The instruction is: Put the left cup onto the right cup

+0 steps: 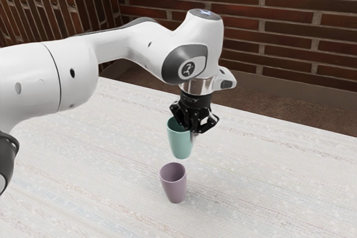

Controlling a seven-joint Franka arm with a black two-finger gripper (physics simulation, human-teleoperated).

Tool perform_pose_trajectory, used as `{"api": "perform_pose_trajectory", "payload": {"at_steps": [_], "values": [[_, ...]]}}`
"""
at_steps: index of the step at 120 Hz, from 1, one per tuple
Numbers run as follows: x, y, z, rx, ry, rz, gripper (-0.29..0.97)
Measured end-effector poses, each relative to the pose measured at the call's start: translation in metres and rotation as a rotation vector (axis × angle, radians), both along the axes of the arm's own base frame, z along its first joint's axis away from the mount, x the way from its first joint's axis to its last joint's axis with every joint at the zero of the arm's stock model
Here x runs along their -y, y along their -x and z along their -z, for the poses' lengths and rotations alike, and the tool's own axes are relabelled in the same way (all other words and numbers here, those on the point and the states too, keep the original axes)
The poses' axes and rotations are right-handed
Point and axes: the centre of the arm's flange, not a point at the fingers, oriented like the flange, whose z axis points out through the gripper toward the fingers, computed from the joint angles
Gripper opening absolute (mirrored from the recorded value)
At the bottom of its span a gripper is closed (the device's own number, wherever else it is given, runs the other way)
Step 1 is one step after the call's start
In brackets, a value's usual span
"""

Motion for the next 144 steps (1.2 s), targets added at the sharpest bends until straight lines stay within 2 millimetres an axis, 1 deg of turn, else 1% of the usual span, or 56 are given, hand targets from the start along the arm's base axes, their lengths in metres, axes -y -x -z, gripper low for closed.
{"api": "perform_pose_trajectory", "payload": {"at_steps": [24,50,69,105,121,144], "values": [[-0.011,0.0,0.005,-0.019,0.001,-0.035,-0.1],[-0.015,0.002,0.016,-0.038,0.002,-0.057,-0.1],[-0.012,0.004,0.023,-0.047,0.008,-0.063,-0.1],[0.0,0.01,0.025,-0.045,0.011,-0.058,-0.1],[-0.003,0.013,0.029,-0.054,0.008,-0.073,-0.1],[-0.003,0.015,0.03,-0.059,0.007,-0.083,-0.1]]}}
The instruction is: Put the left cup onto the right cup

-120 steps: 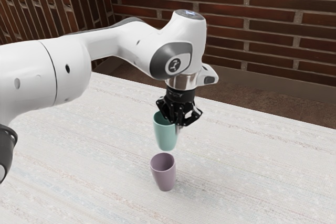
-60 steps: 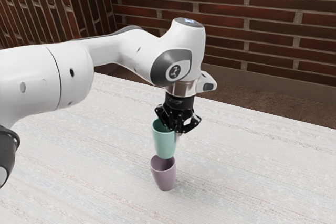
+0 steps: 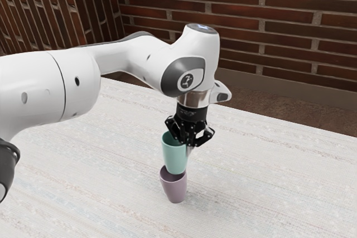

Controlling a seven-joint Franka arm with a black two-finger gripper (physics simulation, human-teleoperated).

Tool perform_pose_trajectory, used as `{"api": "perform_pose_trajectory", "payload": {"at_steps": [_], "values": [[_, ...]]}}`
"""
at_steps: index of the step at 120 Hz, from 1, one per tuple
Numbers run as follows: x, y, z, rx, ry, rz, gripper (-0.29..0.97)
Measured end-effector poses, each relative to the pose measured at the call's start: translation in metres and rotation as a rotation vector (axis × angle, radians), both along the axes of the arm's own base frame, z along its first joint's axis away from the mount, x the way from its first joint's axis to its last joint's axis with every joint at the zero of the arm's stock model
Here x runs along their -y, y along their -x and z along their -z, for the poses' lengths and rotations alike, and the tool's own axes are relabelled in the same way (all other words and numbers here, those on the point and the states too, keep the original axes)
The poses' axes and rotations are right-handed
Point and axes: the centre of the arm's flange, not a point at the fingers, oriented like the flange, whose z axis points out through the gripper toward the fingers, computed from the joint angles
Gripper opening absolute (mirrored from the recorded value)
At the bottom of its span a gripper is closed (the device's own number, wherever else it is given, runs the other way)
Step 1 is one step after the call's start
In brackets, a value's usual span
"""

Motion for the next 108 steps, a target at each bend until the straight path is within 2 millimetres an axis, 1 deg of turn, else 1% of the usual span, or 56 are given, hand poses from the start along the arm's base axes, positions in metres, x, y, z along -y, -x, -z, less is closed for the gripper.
{"api": "perform_pose_trajectory", "payload": {"at_steps": [40,108], "values": [[-0.0073,0.0005,0.0027,-0.009,-0.01,-0.02,-0.1],[-0.0053,-0.001,0.0065,0.001,-0.015,-0.029,-0.09]]}}
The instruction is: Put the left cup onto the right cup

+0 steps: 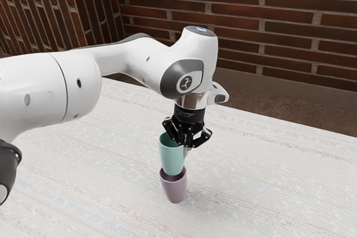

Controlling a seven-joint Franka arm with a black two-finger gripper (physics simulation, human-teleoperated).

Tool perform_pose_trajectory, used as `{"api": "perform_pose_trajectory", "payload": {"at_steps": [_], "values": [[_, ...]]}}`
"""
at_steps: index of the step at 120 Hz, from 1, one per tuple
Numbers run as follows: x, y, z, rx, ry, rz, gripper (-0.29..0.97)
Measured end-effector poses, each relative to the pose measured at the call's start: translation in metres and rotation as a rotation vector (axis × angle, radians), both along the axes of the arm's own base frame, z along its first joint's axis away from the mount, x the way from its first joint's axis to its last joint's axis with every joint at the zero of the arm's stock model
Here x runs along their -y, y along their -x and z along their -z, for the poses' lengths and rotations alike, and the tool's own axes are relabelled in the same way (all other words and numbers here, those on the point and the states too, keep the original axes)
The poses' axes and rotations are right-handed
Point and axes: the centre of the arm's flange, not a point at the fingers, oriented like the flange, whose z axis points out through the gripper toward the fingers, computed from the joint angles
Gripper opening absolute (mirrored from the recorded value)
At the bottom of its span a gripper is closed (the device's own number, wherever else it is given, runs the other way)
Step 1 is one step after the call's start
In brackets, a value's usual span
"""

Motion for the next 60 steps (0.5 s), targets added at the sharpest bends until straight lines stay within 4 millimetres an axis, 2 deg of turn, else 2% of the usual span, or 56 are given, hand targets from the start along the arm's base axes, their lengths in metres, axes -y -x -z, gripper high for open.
{"api": "perform_pose_trajectory", "payload": {"at_steps": [17,60], "values": [[0.0002,-0.0002,0.0005,0.002,0.002,-0.003,-0.07],[-0.0024,0.0009,0.0063,-0.008,0.01,-0.025,0.12]]}}
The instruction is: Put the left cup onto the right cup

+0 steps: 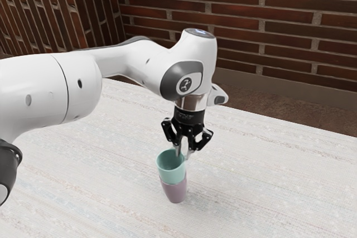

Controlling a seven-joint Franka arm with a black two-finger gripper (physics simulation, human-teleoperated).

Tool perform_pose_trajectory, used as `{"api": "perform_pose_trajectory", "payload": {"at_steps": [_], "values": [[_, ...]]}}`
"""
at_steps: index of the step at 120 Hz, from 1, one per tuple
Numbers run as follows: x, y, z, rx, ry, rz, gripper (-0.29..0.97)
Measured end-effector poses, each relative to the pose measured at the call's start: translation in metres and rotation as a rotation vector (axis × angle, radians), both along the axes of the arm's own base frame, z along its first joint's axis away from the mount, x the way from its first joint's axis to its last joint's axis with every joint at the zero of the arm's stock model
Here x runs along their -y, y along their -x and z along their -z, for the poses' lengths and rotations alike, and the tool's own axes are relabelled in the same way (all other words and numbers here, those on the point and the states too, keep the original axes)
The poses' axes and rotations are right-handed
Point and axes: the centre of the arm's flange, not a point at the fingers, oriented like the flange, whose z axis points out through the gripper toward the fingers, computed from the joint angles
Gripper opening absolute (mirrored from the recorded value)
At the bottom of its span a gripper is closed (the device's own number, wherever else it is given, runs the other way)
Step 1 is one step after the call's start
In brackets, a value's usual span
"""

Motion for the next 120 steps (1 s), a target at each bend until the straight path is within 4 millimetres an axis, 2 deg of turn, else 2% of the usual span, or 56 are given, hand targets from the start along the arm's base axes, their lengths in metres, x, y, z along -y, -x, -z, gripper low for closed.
{"api": "perform_pose_trajectory", "payload": {"at_steps": [19,33,45,65,80,107,120], "values": [[-0.001,0.0,0.0,0.001,0.003,-0.006,0.19],[-0.013,-0.007,-0.015,0.018,0.028,-0.025,0.36],[-0.021,-0.007,-0.043,0.042,0.059,-0.021,0.48],[-0.018,0.002,-0.097,0.098,0.092,0.059,0.59],[-0.025,0.005,-0.12,0.126,0.101,0.088,0.63],[-0.062,-0.006,-0.125,0.135,0.069,0.052,0.66],[-0.07,-0.007,-0.128,0.14,0.06,0.049,0.67]]}}
